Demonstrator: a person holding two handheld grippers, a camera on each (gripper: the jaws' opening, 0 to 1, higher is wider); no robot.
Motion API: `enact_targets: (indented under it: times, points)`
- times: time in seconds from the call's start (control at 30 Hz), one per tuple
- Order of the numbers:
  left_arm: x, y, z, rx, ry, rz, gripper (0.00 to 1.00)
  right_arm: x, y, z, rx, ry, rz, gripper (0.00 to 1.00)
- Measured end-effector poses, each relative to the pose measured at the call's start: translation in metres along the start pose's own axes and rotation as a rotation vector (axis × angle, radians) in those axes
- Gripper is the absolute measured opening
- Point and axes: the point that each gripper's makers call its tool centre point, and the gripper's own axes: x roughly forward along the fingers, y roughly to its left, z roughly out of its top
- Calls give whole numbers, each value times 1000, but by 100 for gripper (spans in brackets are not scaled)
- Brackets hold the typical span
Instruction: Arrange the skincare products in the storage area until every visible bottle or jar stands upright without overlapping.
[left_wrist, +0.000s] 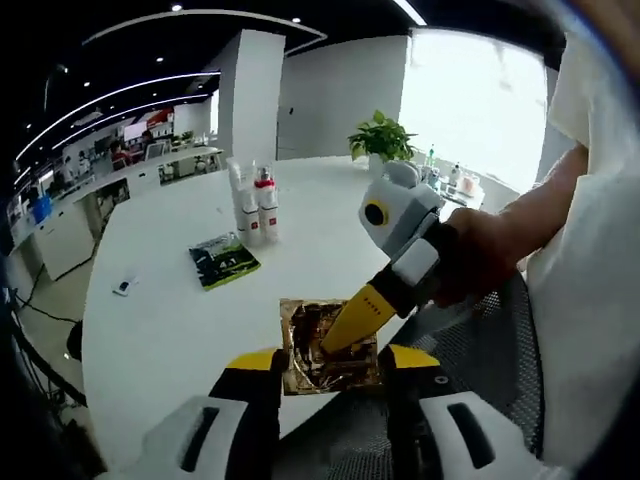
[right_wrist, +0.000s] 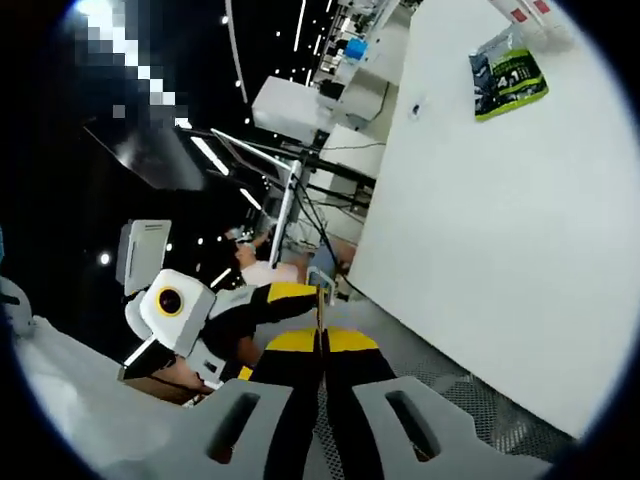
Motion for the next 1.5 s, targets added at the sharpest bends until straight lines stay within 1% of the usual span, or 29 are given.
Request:
enact_targets:
  times: [0.03, 0.1, 0.13, 0.17, 0.2, 0.23, 0.3, 0.4, 0.47, 0.5, 0.53, 0.6, 0.67, 0.7, 0.73, 0.77, 0.8, 0.83, 0.87, 0.93, 1.0, 1.07, 1.1, 1.13, 1.2, 1.23, 1.3, 1.37, 1.5]
  points:
    - [-2, -1, -2, -50, 10, -22, 41, -3, 3, 4, -4, -10, 17, 0]
    - [-5, 2, -1, -66, 6, -37, 35, -12, 7, 12, 8, -26, 49, 0]
    - [-5, 0, 2, -98, -9, -50, 32, -17, 8, 14, 7, -27, 56, 0]
    - [-5, -4, 8, -154, -41, -86, 28, -21, 8, 16, 5, -31, 59, 0]
    - [-6, -6, 10, -194, -50, -109, 25, -26, 10, 17, 5, -35, 69, 0]
    - [-6, -7, 13, -229, -53, -131, 25, -28, 14, 16, -3, -31, 89, 0]
    - [-5, -9, 18, -255, -73, -164, 25, -31, 20, 11, -7, -1, 127, 0]
    - [-6, -1, 24, -359, -121, -172, 25, -32, 21, 3, -18, 42, 141, 0]
    - [-8, 1, 25, -398, -126, -179, 25, -29, 23, -8, -34, 94, 149, 0]
    - [-9, 1, 26, -384, -130, -183, 25, -27, 24, -13, -41, 123, 159, 0]
    - [-10, -1, 28, -398, -142, -198, 25, -25, 26, -16, -41, 135, 166, 0]
    - [-9, -4, 27, -422, -136, -218, 24, -20, 31, -23, -47, 166, 192, 0]
    - [-8, -9, 24, -428, -105, -243, 19, -16, 35, -23, -23, 157, 216, 0]
    - [-10, -15, 25, -437, -99, -282, 13, -15, 35, -23, -17, 157, 218, 0]
    - [-11, -18, 29, -449, -115, -312, 8, -15, 35, -23, -15, 151, 225, 0]
    - [-14, -21, 33, -498, -127, -341, 2, -15, 34, -23, -10, 153, 227, 0]
    - [-14, -18, 33, -524, -127, -334, 2, -16, 36, -21, 6, 145, 245, 0]
    - [-14, -19, 34, -560, -130, -349, 1, -16, 39, -22, 18, 150, 259, 0]
    - [-16, -20, 34, -567, -125, -363, 1, -16, 40, -22, 14, 150, 264, 0]
    - [-19, -20, 38, -599, -140, -380, 1, -16, 44, -19, 1, 123, 283, 0]
    - [-21, -13, 44, -642, -178, -363, 1, -16, 46, -12, 14, 79, 291, 1]
    - [-25, -1, 57, -757, -274, -359, 0, -17, 46, -7, -6, 49, 288, 3]
    - [-27, 3, 62, -798, -315, -364, 0, -17, 48, 0, -5, 14, 290, 3]
    - [-28, 7, 64, -815, -336, -360, 0, -18, 48, 0, 1, 17, 292, 1]
    - [-25, 8, 55, -815, -311, -342, 0, -18, 50, 5, -11, -7, 278, 0]
    - [-25, 9, 52, -820, -309, -334, 0, -19, 45, 12, -62, -41, 245, 0]
    - [-27, 10, 52, -835, -318, -333, 0, -21, 47, 18, -5, -68, 258, 0]
    - [-27, 10, 53, -830, -324, -334, 0, -22, 47, 21, -7, -89, 252, 0]
    - [-28, 12, 55, -827, -336, -328, 0, -19, 47, 23, 6, -96, 244, 0]
